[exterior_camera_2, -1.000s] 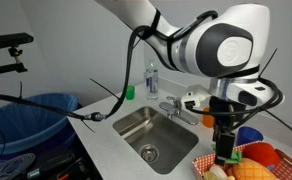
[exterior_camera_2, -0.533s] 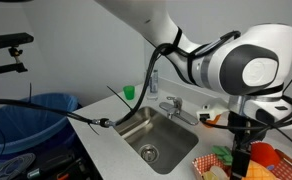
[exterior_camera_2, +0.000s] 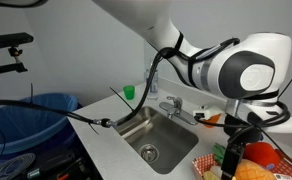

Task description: Remove the banana plushie from the box and put it on the counter

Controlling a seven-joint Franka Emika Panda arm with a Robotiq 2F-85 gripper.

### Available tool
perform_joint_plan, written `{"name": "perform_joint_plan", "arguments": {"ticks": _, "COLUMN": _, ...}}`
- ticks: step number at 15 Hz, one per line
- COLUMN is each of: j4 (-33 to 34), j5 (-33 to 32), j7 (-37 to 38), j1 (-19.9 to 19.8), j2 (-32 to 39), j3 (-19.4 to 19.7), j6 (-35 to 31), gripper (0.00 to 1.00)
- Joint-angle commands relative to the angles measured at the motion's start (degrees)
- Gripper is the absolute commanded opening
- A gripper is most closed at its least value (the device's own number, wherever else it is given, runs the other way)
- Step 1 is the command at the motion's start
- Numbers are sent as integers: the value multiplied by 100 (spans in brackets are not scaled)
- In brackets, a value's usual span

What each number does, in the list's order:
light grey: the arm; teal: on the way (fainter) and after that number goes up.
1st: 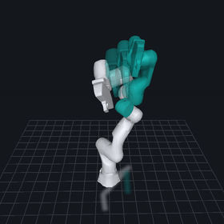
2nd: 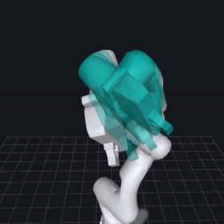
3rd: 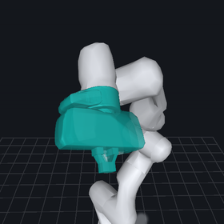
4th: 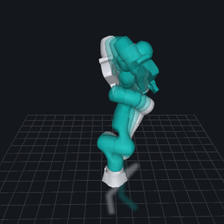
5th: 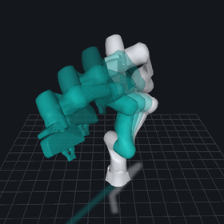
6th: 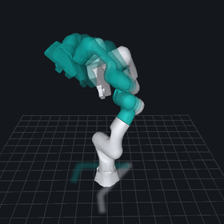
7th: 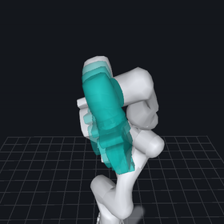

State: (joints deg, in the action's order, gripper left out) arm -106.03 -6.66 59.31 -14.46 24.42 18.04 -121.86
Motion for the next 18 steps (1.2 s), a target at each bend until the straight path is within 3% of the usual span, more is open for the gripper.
{"name": "perform_joint_plan", "arguments": {"ticks": 1, "j4": 73, "j5": 103, "j7": 44, "j1": 55, "j2": -238, "j3": 90, "j6": 314, "gripper": 100}}
{"name": "perform_joint_plan", "arguments": {"ticks": 18, "j4": -693, "j5": -173, "j7": -95, "j1": 33, "j2": -517, "j3": 244, "j6": 357, "gripper": 100}}
